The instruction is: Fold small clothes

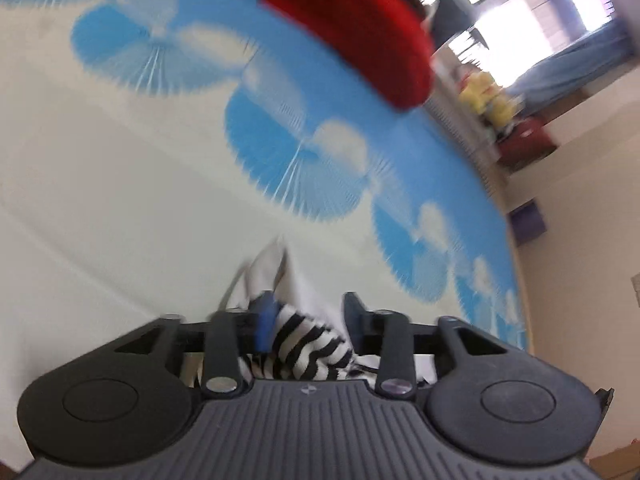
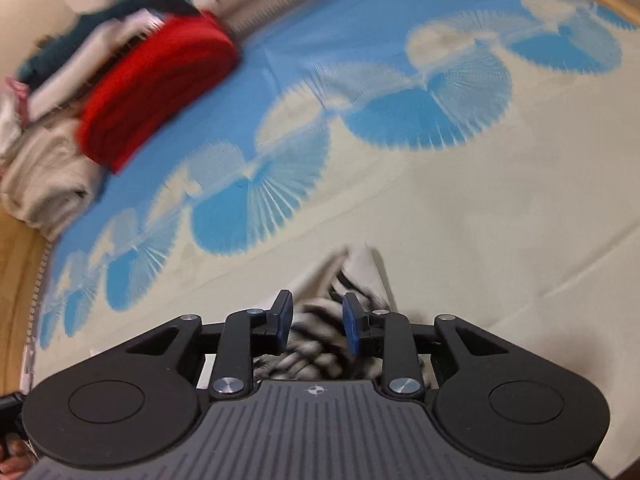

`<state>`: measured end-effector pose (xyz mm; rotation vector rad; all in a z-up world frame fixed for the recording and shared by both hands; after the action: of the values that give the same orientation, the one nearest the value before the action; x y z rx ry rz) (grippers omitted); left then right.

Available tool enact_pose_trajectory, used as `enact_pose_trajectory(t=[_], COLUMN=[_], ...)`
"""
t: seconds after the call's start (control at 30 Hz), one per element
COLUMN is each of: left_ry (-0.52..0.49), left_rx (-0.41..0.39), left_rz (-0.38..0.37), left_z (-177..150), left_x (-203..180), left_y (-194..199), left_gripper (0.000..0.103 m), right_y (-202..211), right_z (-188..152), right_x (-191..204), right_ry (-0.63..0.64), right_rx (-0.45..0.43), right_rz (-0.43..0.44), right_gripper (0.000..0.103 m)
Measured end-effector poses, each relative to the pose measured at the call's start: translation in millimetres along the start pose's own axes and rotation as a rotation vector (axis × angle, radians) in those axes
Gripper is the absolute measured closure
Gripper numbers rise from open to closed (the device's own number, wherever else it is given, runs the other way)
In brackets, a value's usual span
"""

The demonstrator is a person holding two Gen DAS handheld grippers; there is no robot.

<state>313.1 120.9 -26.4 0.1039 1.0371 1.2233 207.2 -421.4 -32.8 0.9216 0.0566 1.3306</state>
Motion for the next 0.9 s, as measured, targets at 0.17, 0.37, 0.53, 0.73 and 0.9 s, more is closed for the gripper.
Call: enact_pose_trajectory(t=[0.17,0.37,0.53,0.73,0.9], left_ry=[-0.317,-0.767,-0.865,-0.932,-0.928], left_rx=[0.126,0.111,0.076,0.045,0.009], left_rz=[0.015,0.103,0.106,0.108,0.113], left_z=[-29.1,-77.4,-90.6,-97.2,-94.7], left_x=[-18.6,-36.4,-47.0,-59.6,-65.6], left_y=[-3.9,-3.1,-17.8,-41.5,-57.5], left_gripper=[0.058,0.03,0.02,0.02,0.02], right_y=[7.7,10.6,-0.9,-26.6,-42.7], right_z=[-7.7,-41.7,-70.6,-82.0,-76.4], right_x=[1.9,22.0,36.4,49.6,55.1], right_ry=[0.192,0.507,0.732,0.908,0.923], right_rx=[0.018,0.073,0.057,0.007,-0.035], right_rz=[0.012,0.031,-0.001,-0.038,-0.042], right_gripper=[0.071,0.062,0.056,0.056,0.057])
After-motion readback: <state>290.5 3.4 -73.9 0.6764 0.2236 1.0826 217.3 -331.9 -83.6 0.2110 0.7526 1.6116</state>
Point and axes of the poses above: each gripper's, at about its wrist camera, not at the fingertips, and y roughly against the way its jaws point, x to its left, z to its top, the point moved 4 cm from there along -y, roughly the way its jaws point, and after that the axes turned 13 degrees about -x, right-handed, at the moved point
